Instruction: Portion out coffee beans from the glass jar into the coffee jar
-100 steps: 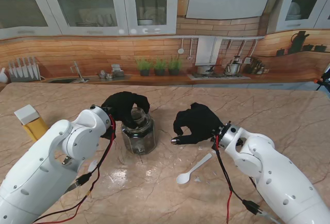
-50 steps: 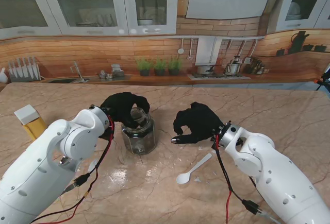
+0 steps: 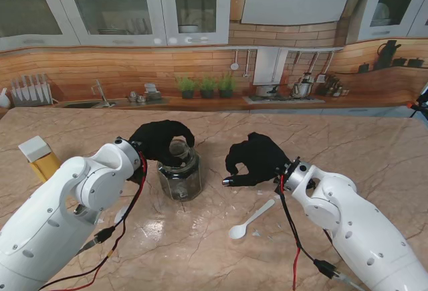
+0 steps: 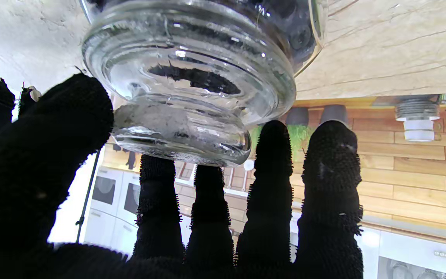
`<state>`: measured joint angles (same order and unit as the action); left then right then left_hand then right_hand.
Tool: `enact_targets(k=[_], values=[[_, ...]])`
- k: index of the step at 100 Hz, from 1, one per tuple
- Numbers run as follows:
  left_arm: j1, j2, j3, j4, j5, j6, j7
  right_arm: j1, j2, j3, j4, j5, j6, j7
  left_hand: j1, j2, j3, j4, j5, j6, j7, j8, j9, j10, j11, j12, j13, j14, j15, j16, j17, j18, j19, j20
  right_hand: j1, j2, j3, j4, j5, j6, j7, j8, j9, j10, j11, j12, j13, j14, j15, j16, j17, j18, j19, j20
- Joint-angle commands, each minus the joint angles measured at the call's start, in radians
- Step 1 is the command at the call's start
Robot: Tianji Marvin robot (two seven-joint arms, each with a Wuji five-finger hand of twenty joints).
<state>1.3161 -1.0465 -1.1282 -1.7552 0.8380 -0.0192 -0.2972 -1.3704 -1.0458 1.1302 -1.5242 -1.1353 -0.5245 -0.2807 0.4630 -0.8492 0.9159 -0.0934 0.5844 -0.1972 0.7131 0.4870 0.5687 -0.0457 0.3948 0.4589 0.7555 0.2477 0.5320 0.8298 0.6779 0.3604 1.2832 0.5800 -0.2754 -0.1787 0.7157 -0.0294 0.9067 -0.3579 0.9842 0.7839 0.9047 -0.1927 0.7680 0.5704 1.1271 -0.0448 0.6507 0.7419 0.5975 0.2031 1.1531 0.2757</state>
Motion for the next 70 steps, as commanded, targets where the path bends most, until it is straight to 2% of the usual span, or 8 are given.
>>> enact_targets(k=[1,11,19,33,48,59,65,70], values=[[0.017,0.001,0.000,0.004,0.007,-0.014,-0.005,-0.004,-0.003,-0.001,-0.003,-0.001,0.003,-0.001,-0.036,0.032,-0.027,-0.010,-0.030,0.012,-0.055,-0.020,-0.063,-0.007,-0.031,-0.023,-0.062,0.026,-0.050,-0.051,-0.076,0.059,-0.039,0.054,0.033,-0.004,-0.003,0.015,0.023,-0.026,0.024,-0.006,0.012,-0.016,0.032,0.009,0.030,-0.026,0.009,-0.004,-0.002,-0.007,0.010,-0.008],[0.022,0.002,-0.004,0.000,0.011,-0.026,-0.004,-0.004,-0.003,-0.001,-0.003,-0.001,0.003,0.000,-0.041,0.050,-0.051,-0.006,-0.061,0.010,-0.124,-0.057,-0.111,-0.002,-0.065,-0.060,-0.131,0.046,-0.093,-0.101,-0.162,0.081,-0.087,0.077,0.033,-0.005,-0.003,0.015,0.025,-0.026,0.025,-0.005,0.012,-0.017,0.032,0.009,0.029,-0.026,0.009,-0.004,-0.003,-0.007,0.010,-0.008],[0.025,0.002,-0.007,0.000,0.011,-0.032,-0.002,-0.004,-0.003,0.000,-0.003,0.000,0.004,0.001,-0.045,0.059,-0.062,-0.004,-0.076,0.010,-0.151,-0.073,-0.127,0.001,-0.071,-0.072,-0.155,0.048,-0.094,-0.112,-0.189,0.086,-0.098,0.085,0.033,-0.005,-0.003,0.015,0.024,-0.026,0.024,-0.006,0.011,-0.016,0.031,0.009,0.029,-0.025,0.009,-0.004,-0.003,-0.006,0.010,-0.008],[0.036,-0.002,-0.018,-0.001,0.006,-0.053,0.029,-0.002,-0.003,0.000,-0.004,0.000,0.004,0.004,-0.078,0.085,-0.098,-0.008,-0.111,0.007,-0.217,-0.113,-0.171,0.003,-0.092,-0.097,-0.232,0.066,-0.128,-0.147,-0.290,0.132,-0.159,0.092,0.032,-0.011,-0.001,0.015,-0.006,-0.018,0.000,-0.015,-0.012,-0.011,0.014,0.002,0.018,-0.024,0.001,-0.007,-0.004,-0.004,0.009,-0.008],[0.063,-0.005,-0.050,-0.020,-0.006,-0.077,0.057,-0.004,-0.003,0.010,-0.015,0.003,0.006,0.017,-0.102,0.120,-0.149,-0.006,-0.132,0.025,-0.245,-0.126,-0.182,0.006,-0.104,-0.111,-0.284,0.075,-0.162,-0.179,-0.415,0.171,-0.230,0.090,0.021,-0.022,0.010,0.013,-0.118,0.019,-0.160,-0.101,-0.064,0.013,-0.082,-0.068,-0.066,-0.016,-0.121,-0.063,-0.023,-0.006,-0.007,-0.011],[0.092,-0.008,-0.084,-0.039,-0.018,-0.099,0.076,-0.012,-0.004,0.027,-0.040,0.018,0.012,0.055,-0.116,0.170,-0.212,0.002,-0.135,0.052,-0.264,-0.130,-0.173,0.008,-0.113,-0.124,-0.331,0.055,-0.197,-0.213,-0.518,0.151,-0.293,0.062,0.015,-0.031,0.018,0.011,-0.266,0.064,-0.301,-0.173,-0.134,0.040,-0.197,-0.173,-0.180,-0.005,-0.292,-0.176,-0.074,-0.020,-0.057,-0.022],[0.111,-0.010,-0.103,-0.051,-0.026,-0.105,0.089,-0.020,-0.006,0.036,-0.058,0.037,0.020,0.085,-0.110,0.192,-0.237,0.012,-0.149,0.087,-0.281,-0.134,-0.182,0.009,-0.122,-0.131,-0.393,0.029,-0.237,-0.246,-0.579,0.112,-0.332,0.031,0.023,-0.043,0.025,0.012,-0.336,0.099,-0.361,-0.198,-0.175,0.060,-0.251,-0.225,-0.229,-0.003,-0.359,-0.237,-0.107,-0.028,-0.095,-0.033],[0.129,-0.012,-0.119,-0.061,-0.036,-0.105,0.103,-0.025,-0.009,0.041,-0.069,0.063,0.029,0.107,-0.100,0.199,-0.249,0.020,-0.151,0.109,-0.286,-0.135,-0.180,0.010,-0.124,-0.133,-0.405,0.017,-0.249,-0.263,-0.609,0.087,-0.367,-0.003,0.033,-0.053,0.031,0.014,-0.371,0.121,-0.395,-0.210,-0.201,0.076,-0.281,-0.263,-0.264,0.005,-0.389,-0.273,-0.138,-0.025,-0.133,-0.045]])
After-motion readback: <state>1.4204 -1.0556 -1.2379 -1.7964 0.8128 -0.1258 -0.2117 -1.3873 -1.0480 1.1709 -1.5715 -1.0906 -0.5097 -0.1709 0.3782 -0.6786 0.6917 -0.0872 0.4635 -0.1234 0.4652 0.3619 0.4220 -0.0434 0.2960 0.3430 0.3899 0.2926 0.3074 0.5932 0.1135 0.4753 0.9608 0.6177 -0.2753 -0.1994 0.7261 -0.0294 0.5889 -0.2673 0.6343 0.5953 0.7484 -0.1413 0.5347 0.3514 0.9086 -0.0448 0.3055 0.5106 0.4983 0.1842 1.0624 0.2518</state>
